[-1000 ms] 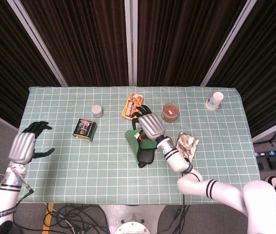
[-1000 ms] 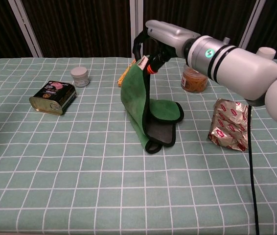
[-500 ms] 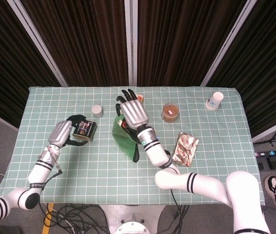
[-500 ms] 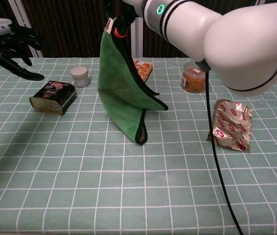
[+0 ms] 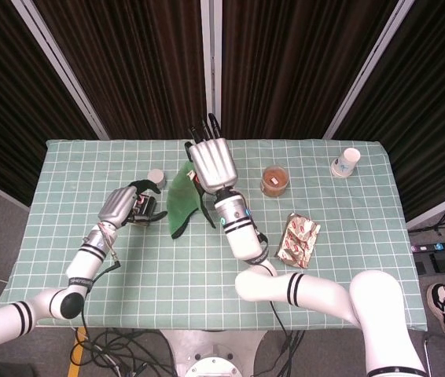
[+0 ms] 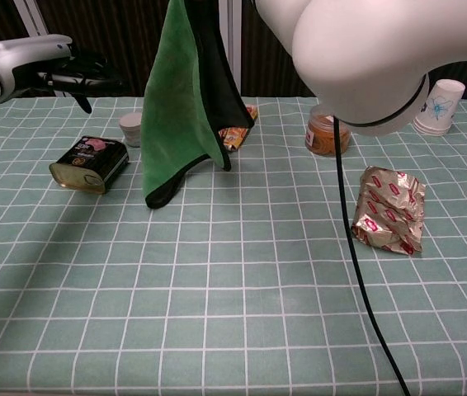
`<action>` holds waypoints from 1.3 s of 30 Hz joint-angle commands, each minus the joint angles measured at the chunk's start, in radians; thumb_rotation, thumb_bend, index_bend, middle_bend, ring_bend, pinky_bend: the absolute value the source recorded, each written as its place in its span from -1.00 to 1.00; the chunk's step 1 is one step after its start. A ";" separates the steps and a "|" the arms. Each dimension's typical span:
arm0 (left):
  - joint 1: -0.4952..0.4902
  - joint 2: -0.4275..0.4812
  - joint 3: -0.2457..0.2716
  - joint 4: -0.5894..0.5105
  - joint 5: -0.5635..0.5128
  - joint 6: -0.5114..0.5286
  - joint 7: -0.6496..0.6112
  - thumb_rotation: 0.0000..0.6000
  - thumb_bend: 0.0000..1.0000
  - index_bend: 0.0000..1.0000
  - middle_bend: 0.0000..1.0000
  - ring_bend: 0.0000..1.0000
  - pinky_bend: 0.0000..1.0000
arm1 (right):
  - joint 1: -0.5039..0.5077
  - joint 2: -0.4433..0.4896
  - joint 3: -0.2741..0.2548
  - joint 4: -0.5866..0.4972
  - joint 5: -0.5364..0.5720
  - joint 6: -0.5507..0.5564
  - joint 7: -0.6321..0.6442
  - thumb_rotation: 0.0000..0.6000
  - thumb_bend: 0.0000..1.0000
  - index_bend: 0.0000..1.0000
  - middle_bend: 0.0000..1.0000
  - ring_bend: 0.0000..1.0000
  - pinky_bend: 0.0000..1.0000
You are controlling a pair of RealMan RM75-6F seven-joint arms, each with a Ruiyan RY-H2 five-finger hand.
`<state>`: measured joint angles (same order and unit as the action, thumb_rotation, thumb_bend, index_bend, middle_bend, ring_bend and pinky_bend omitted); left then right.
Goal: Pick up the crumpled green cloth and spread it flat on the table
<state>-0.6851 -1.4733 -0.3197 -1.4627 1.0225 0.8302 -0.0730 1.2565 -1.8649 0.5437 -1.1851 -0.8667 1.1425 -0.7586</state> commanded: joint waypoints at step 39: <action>-0.144 -0.107 0.071 0.012 -0.397 0.060 0.381 -0.56 -1.00 -0.29 -0.52 -0.63 -0.28 | 0.231 -0.300 0.016 0.329 0.053 0.028 -0.241 1.00 0.04 0.54 -0.63 -0.98 -1.00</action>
<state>-0.8132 -1.5633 -0.2484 -1.4600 0.6606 0.8801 0.2826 1.4867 -2.1638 0.5596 -0.8578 -0.8116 1.1688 -1.0002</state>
